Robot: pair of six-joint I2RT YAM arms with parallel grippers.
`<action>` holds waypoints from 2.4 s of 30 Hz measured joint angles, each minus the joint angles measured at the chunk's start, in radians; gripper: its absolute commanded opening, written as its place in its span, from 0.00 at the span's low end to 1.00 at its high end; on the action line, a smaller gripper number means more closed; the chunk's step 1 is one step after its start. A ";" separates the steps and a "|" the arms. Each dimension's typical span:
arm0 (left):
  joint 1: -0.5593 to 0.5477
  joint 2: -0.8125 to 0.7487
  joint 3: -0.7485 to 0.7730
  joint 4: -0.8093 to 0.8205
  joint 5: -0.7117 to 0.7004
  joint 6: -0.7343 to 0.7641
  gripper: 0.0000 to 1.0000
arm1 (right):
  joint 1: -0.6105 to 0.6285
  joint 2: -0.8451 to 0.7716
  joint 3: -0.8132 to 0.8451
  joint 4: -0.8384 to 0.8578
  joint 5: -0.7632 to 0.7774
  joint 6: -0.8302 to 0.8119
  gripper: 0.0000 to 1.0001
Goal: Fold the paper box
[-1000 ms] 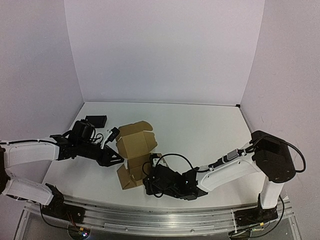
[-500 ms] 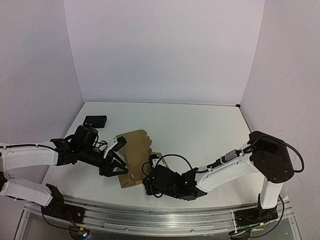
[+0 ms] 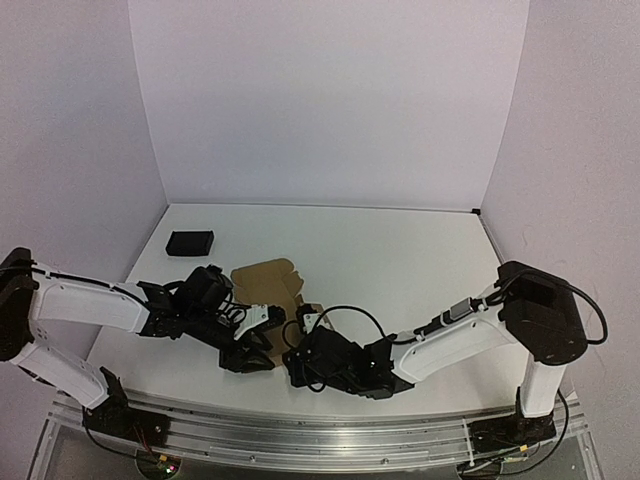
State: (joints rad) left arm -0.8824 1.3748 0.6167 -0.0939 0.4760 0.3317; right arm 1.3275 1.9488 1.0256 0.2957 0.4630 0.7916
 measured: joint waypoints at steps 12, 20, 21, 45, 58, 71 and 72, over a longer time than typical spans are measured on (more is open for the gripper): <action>-0.005 0.065 0.025 0.043 -0.062 0.111 0.20 | -0.013 0.006 0.001 0.004 -0.007 -0.010 0.27; -0.005 0.087 0.036 0.032 -0.090 0.130 0.06 | -0.019 0.015 0.001 0.003 -0.014 -0.017 0.27; -0.005 0.087 0.038 0.030 -0.095 0.130 0.04 | -0.020 0.015 0.001 0.004 -0.014 -0.017 0.27; -0.007 0.088 0.053 0.015 -0.101 0.141 0.00 | -0.276 -0.567 -0.066 -0.312 -0.066 -0.040 0.60; -0.007 0.088 0.053 -0.008 -0.073 0.169 0.00 | -0.613 0.062 0.572 -0.550 -0.356 -0.181 0.57; -0.007 0.088 0.053 -0.012 -0.060 0.178 0.00 | -0.659 0.420 0.861 -0.637 -0.632 -0.158 0.52; -0.007 0.088 0.053 -0.012 -0.060 0.178 0.00 | -0.657 0.423 0.861 -0.642 -0.639 -0.153 0.52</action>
State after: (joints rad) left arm -0.8890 1.4628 0.6693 -0.1062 0.4159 0.5098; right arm 0.6703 2.3714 1.8866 -0.3458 -0.1760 0.6385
